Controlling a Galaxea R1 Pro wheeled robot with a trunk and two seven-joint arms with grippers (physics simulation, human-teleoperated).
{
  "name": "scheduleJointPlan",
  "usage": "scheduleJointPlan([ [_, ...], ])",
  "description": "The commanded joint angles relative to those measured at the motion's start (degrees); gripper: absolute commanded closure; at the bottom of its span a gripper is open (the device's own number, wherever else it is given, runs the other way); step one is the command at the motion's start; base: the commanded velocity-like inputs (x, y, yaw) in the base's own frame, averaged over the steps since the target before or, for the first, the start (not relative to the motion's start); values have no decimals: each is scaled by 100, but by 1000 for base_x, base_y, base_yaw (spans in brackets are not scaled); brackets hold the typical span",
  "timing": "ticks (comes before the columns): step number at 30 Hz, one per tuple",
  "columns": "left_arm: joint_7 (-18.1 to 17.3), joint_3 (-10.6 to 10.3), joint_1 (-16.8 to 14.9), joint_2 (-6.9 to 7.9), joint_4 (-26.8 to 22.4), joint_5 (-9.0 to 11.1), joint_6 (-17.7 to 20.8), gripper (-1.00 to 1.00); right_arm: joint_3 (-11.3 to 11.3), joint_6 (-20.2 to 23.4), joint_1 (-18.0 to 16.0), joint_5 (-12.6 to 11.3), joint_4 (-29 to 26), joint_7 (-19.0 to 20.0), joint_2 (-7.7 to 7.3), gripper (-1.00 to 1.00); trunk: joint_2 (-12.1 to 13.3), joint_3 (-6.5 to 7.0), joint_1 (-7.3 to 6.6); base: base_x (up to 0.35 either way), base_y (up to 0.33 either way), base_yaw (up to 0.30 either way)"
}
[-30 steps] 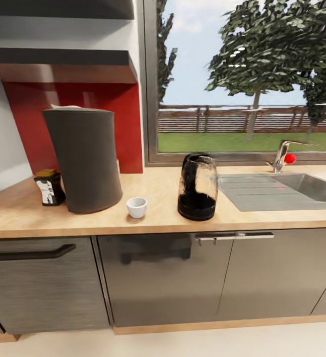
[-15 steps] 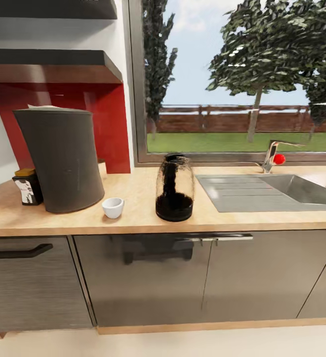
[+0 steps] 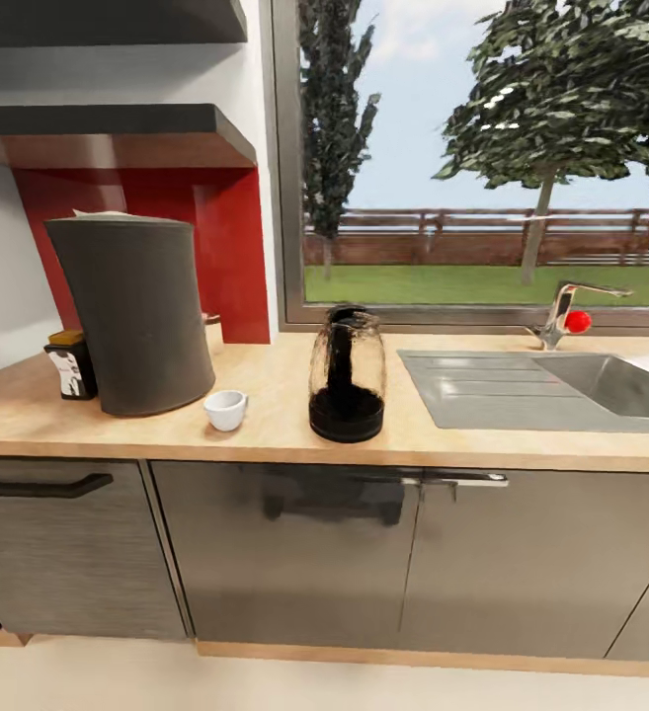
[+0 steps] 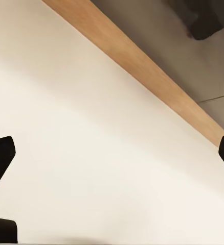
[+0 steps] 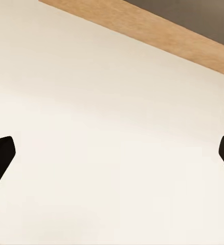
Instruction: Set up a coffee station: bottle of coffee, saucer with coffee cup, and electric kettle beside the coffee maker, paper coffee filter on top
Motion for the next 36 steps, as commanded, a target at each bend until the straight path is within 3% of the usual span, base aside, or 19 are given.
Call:
scheduleJointPlan([
  [1, -16, 37, -4, 2, 6, -35, -33, -100, 48, -15, -6, -24, -27, -51, -7, -100, -3, -6, -1, 0, -278, 15],
  [9, -16, 37, -4, 2, 7, -35, -33, -100, 53, -14, -6, -24, -27, -53, -6, -100, -3, -6, -1, 0, -205, 157],
  [21, -16, 37, -4, 2, 7, -35, -33, -100, 58, -14, -5, -19, -30, -53, 1, -100, -3, -6, -1, 0, -48, 239],
  [36, -16, 28, -4, 2, 6, -35, -33, -100, 73, -14, -1, -12, -35, -43, -5, -100, -3, -6, -1, -58, -264, 24],
])
